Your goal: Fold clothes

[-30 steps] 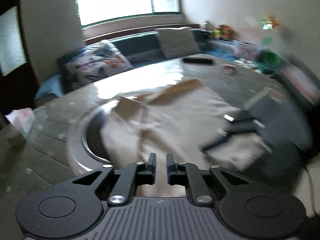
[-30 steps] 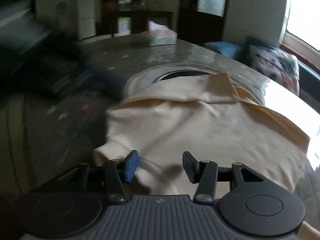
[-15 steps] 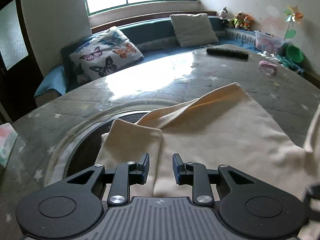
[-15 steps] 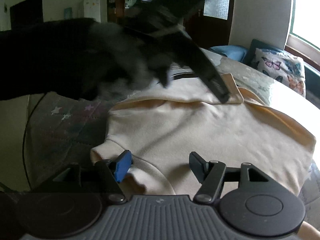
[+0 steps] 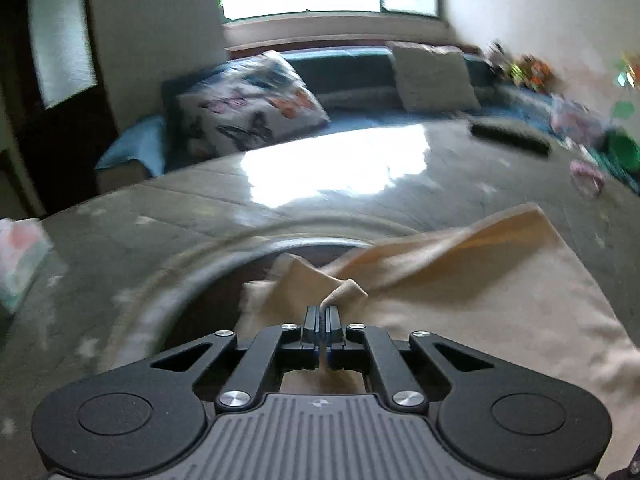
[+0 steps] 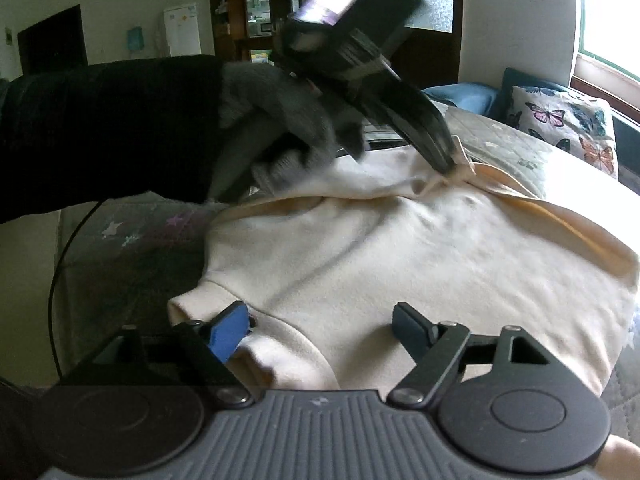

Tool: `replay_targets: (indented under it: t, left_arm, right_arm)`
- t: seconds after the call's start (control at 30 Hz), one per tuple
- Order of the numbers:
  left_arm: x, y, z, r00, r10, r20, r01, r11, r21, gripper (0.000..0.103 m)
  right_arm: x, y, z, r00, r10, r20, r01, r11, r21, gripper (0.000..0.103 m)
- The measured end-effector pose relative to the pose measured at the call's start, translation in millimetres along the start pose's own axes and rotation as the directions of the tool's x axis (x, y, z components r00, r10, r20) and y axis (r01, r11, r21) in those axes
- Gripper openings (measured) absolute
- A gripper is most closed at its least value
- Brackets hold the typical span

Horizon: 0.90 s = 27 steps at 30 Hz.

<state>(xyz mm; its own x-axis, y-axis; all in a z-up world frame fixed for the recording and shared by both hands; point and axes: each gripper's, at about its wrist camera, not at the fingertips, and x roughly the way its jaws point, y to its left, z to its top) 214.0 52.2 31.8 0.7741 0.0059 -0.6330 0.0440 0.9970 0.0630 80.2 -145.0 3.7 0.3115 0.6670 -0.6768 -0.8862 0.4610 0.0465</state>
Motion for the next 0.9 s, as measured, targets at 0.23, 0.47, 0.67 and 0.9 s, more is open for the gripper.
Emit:
replay_targets:
  t: [0.23,0.47,0.67,0.9]
  left_arm:
    - [-61,76,-11,0.984,0.160,0.077,-0.143,0.972,-0.184,0.002]
    - [-101,138,-56,0.959,0.282,0.025,-0.262,0.917,-0.300,0.002]
    - [-113,167,-90,0.943,0.331,-0.039,-0.325,0.884,-0.335,0.002]
    - [-116,171,-99,0.942,0.332,-0.045,-0.327,0.881,-0.343,0.002]
  right_arm:
    - [0,9,-2,1.000,-0.015,-0.013,0.014,1.000,-0.023,0.093]
    - [-3,17,0,0.998,-0.053,-0.021,0.053,0.998,-0.042,0.094]
    - [-7,29,11,0.999,-0.047,-0.007,0.047,0.996,-0.070,0.094]
    - [-2,48,25,1.000,-0.006,-0.004,0.006,0.993,-0.117,0.090]
